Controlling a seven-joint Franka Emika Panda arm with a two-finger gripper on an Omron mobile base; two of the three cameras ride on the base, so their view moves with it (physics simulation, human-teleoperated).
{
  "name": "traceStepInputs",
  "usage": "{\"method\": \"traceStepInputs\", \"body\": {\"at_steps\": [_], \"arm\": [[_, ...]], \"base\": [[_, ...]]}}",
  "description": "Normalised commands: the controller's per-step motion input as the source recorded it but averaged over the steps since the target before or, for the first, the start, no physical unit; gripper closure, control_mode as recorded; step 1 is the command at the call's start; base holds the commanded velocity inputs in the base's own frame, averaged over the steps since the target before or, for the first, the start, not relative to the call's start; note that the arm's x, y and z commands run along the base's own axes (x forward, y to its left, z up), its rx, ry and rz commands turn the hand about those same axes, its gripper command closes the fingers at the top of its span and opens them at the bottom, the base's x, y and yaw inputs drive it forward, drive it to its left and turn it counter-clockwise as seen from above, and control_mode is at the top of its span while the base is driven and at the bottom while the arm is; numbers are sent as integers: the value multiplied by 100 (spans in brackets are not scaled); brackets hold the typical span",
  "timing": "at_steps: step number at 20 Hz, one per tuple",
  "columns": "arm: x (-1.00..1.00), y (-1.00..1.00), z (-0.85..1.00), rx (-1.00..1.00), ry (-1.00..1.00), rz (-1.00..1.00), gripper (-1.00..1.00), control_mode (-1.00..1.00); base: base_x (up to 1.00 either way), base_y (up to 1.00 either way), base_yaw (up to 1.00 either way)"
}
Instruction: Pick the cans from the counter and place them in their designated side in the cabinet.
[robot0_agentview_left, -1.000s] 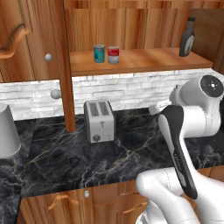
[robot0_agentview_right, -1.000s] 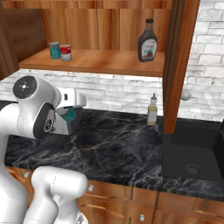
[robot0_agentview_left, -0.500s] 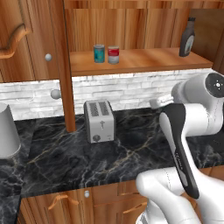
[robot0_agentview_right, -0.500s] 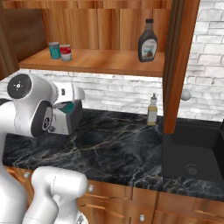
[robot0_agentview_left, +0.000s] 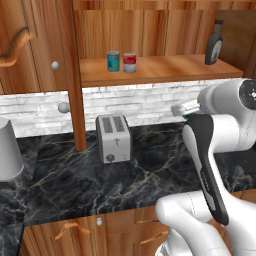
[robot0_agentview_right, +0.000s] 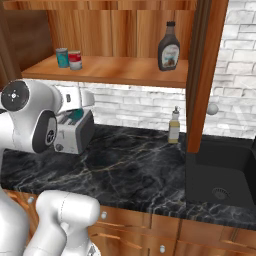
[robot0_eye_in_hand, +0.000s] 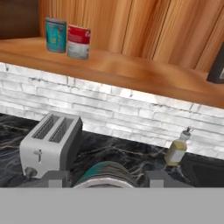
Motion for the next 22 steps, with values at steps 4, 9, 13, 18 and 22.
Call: {"method": "traceStepInputs", "body": {"at_steps": [4,9,13,18,22], "arm": [[0,1,25,0,-8,0,100,-100],[0,2,20,0,-9,0,100,-100],[0,2,17,0,-10,0,100,-100],[0,6,18,0,-9,0,100,-100],[0,5,17,0,-7,0,100,-100]], "base": [[0,0,0],[0,0,0],[0,0,0],[0,0,0],[0,0,0]]}}
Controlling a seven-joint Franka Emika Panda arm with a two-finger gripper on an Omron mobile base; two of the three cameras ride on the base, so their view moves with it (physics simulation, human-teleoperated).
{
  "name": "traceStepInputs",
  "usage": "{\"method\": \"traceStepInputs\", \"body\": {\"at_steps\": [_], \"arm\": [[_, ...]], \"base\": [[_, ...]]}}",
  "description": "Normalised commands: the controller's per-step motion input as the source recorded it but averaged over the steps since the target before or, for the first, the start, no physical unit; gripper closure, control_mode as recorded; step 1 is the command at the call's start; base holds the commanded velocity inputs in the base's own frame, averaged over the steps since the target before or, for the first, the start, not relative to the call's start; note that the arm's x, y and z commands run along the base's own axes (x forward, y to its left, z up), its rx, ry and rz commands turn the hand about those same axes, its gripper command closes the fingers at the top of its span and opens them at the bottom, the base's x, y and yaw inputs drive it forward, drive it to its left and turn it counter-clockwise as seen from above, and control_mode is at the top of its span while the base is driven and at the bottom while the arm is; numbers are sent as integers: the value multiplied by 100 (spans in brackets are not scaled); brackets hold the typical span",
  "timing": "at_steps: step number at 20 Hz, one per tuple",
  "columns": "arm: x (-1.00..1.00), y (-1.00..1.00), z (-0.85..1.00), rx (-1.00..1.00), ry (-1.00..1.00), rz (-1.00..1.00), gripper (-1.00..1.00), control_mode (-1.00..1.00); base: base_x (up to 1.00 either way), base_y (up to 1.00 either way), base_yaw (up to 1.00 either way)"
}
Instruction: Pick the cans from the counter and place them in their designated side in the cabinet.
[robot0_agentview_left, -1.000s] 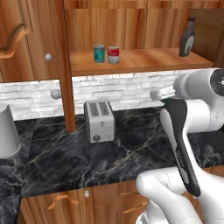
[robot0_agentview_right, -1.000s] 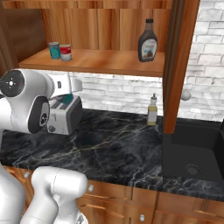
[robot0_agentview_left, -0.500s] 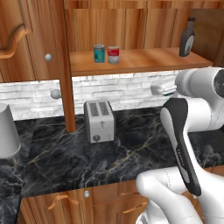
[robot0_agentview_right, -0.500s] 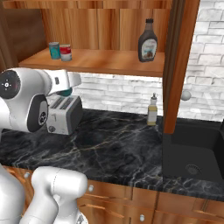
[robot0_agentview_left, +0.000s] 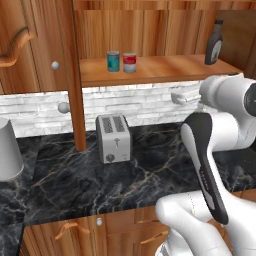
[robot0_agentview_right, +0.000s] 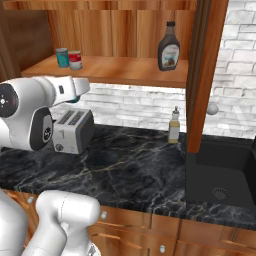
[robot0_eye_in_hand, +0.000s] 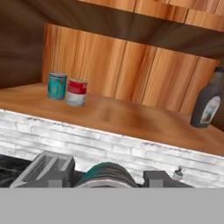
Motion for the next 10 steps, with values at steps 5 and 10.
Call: {"method": "traceStepInputs", "body": {"at_steps": [5,10], "arm": [[2,2,21,0,-2,0,100,-100],[7,1,23,0,0,0,100,-100]], "base": [[0,0,0],[0,0,0]]}}
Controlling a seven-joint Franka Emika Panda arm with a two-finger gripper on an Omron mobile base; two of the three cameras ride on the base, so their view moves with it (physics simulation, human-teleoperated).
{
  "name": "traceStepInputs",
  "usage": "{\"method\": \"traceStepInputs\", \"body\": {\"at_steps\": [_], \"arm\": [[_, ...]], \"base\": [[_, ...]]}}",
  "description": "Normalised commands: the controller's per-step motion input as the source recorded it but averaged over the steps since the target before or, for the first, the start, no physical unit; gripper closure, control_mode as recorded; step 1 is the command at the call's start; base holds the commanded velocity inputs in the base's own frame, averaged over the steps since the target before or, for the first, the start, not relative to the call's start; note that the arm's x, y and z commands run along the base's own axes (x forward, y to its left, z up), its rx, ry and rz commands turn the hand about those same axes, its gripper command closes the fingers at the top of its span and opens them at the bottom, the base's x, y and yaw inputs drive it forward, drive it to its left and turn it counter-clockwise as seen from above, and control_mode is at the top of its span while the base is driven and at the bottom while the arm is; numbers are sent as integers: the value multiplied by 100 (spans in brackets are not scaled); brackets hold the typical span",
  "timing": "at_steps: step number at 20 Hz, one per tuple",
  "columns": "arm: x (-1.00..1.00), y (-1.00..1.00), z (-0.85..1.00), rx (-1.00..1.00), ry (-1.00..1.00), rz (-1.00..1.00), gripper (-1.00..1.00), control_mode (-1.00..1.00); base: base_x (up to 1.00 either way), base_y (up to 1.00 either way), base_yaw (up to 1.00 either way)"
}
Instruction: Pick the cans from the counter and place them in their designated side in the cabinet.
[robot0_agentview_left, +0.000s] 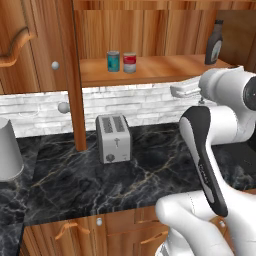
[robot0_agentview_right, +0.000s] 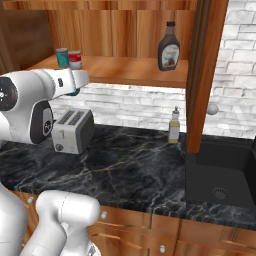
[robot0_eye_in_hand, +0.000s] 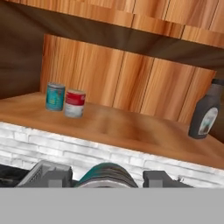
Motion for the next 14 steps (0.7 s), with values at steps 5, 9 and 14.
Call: {"method": "traceStepInputs", "body": {"at_steps": [5,9,14], "arm": [[6,0,15,0,0,0,100,-100],[9,2,0,0,-2,1,100,-100],[14,4,0,0,-3,0,100,-100]], "base": [[0,0,0],[0,0,0],[0,0,0]]}}
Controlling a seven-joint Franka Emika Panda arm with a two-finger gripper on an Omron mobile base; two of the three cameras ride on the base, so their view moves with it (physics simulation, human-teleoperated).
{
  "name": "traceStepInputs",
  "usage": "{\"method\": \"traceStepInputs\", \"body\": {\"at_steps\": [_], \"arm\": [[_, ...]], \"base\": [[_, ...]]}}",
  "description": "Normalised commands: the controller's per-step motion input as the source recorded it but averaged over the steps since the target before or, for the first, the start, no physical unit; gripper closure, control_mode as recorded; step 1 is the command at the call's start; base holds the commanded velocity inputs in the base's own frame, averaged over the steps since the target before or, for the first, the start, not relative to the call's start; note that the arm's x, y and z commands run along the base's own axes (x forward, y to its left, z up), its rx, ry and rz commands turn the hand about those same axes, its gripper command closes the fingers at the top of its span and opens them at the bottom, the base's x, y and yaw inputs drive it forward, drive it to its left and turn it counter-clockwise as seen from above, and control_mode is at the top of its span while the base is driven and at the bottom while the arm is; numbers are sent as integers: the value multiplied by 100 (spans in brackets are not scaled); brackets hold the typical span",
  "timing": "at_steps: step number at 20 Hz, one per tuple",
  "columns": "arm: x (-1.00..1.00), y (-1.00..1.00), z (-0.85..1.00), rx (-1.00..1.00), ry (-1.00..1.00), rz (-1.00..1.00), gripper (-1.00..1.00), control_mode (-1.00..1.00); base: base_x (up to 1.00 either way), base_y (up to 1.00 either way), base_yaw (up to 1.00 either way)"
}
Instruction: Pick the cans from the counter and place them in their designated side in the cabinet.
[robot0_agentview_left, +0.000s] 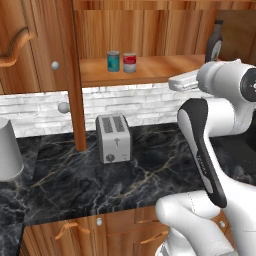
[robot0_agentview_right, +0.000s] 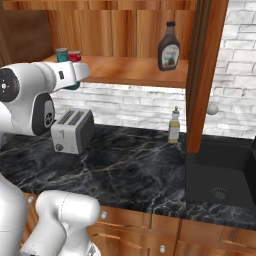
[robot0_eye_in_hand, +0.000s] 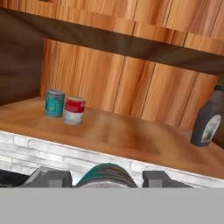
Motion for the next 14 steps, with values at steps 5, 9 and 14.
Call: {"method": "traceStepInputs", "body": {"at_steps": [5,9,14], "arm": [[16,5,0,0,-4,0,100,-100],[17,4,0,0,-3,0,100,-100],[21,1,6,0,0,0,100,-100]], "base": [[0,0,0],[0,0,0],[0,0,0]]}}
